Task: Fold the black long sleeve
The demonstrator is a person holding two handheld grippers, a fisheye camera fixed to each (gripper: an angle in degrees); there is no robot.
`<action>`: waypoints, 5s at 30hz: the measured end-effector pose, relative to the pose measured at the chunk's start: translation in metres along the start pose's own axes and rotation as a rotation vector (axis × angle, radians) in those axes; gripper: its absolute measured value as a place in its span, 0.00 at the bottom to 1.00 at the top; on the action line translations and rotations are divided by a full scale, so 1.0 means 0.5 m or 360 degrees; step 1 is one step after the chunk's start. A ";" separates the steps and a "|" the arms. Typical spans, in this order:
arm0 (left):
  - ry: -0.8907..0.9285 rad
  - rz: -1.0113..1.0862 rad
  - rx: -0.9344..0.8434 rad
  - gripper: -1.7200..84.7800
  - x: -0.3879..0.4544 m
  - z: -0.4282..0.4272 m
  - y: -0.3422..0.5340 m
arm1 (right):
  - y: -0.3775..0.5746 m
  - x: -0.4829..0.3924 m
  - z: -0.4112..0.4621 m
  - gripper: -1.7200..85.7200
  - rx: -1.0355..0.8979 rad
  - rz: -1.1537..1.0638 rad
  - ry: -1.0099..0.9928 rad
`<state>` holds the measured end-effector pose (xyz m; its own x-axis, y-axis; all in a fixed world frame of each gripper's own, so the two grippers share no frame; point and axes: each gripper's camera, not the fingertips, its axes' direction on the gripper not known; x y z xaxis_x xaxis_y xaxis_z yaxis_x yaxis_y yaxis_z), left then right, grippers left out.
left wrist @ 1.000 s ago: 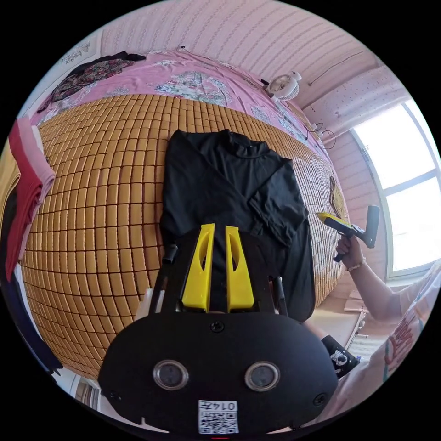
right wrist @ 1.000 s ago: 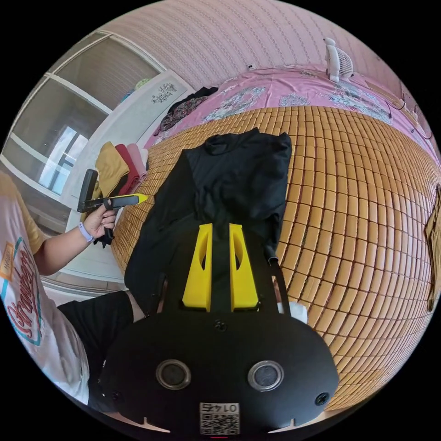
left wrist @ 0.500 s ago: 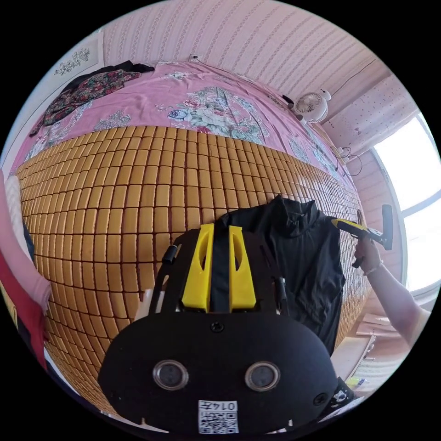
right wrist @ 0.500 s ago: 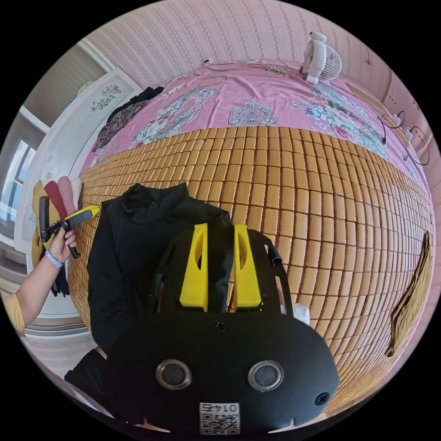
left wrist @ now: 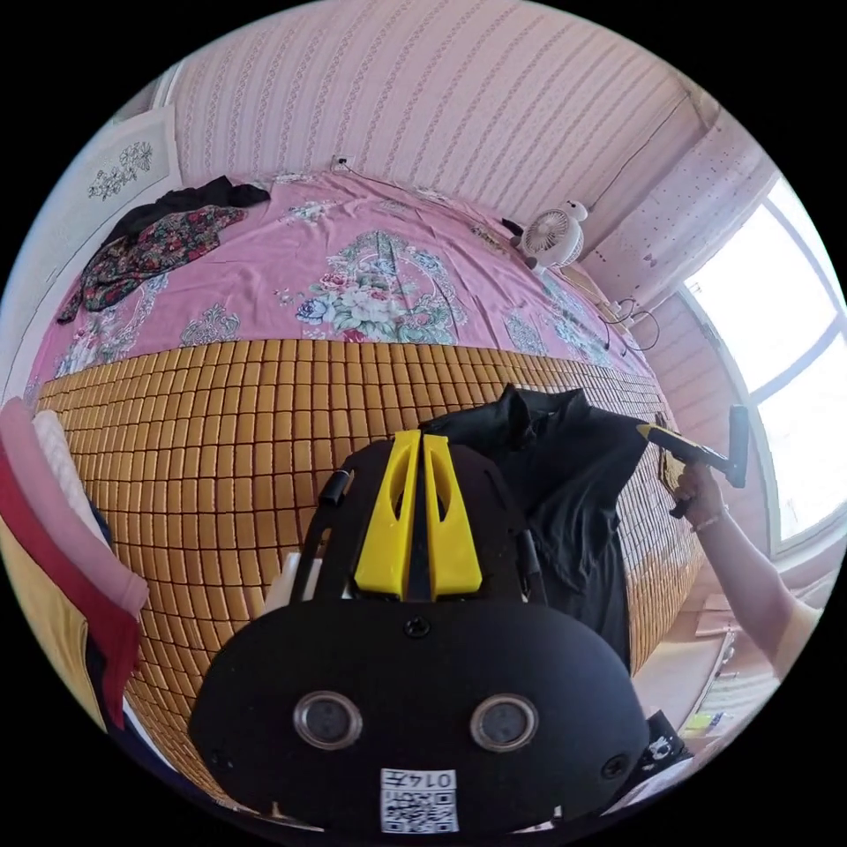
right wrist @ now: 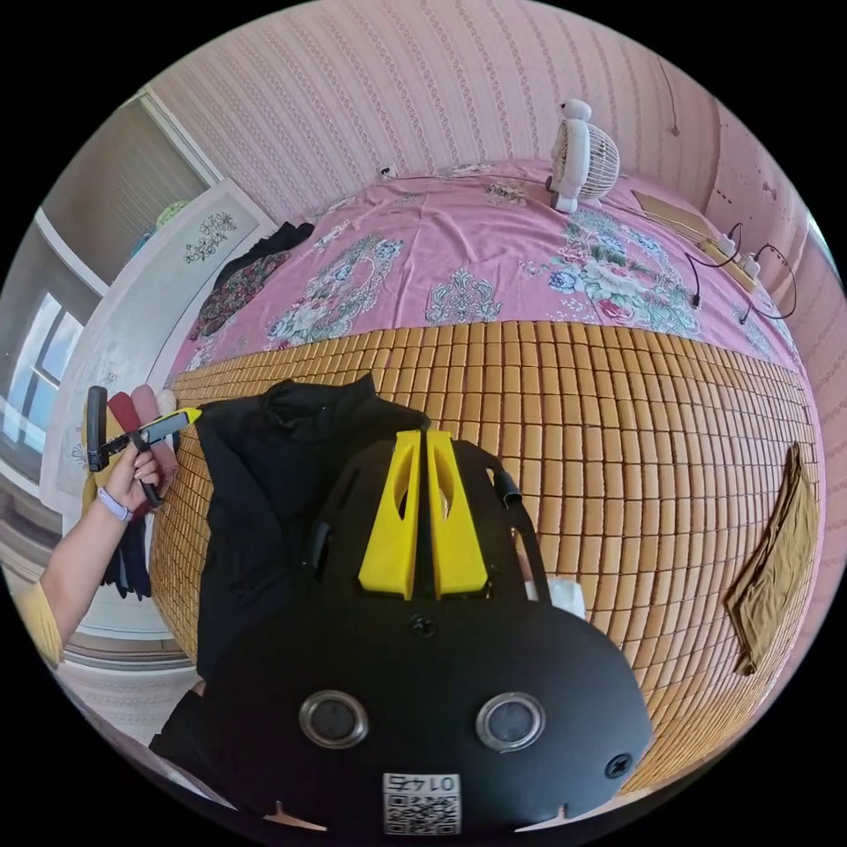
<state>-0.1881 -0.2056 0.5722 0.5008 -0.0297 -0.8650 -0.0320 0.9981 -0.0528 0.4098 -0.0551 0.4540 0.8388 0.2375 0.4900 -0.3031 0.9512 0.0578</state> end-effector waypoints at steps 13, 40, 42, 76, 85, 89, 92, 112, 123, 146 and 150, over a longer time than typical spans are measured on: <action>0.0344 0.0359 -0.0006 0.01 0.099 -0.398 0.437 | 0.358 -0.093 -0.261 0.01 0.0051 -0.0478 -0.0515; 0.0147 -0.0200 -0.0147 0.01 0.102 -0.428 0.815 | 0.716 -0.188 -0.177 0.02 -0.0206 -0.0127 -0.0169; 0.0151 -0.0316 -0.0286 0.01 0.085 -0.378 0.839 | 0.737 -0.180 -0.133 0.02 -0.0300 -0.0026 -0.0162; 0.0116 0.0484 -0.0803 0.01 0.389 -0.224 0.952 | 0.663 -0.480 0.069 0.02 -0.0889 -0.0731 -0.0489; 0.0109 0.0740 -0.0473 0.01 0.499 -0.223 0.950 | 0.553 -0.584 0.090 0.02 -0.0866 -0.0992 -0.0297; 0.0106 0.0762 -0.0432 0.01 0.530 -0.143 0.948 | 0.433 -0.613 0.147 0.02 -0.0824 -0.0863 -0.0178; 0.0070 0.0794 -0.0526 0.01 0.533 -0.087 0.963 | 0.337 -0.654 0.196 0.02 -0.0776 -0.0856 -0.0008; 0.0282 0.0677 -0.0382 0.01 0.440 -0.035 1.076 | 0.084 -0.659 0.419 0.01 -0.1267 -0.0782 0.0112; 0.0368 0.0699 -0.0311 0.02 0.447 -0.051 1.115 | 0.209 -0.470 0.255 0.01 -0.0717 -0.0510 -0.0056; 0.0272 0.1535 -0.0460 0.22 0.818 0.098 1.185 | 0.797 0.055 0.060 0.04 -0.0598 0.0476 -0.0476; 0.0198 0.1570 -0.0520 0.20 0.845 0.114 1.197 | 0.836 0.097 0.042 0.03 -0.0519 0.0492 -0.0640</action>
<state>0.0534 0.3821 0.2037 0.0335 0.7662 -0.6418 -0.6195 0.5198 0.5882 0.3145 0.3498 0.5201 0.4781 0.4798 0.7357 -0.2978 0.8766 -0.3781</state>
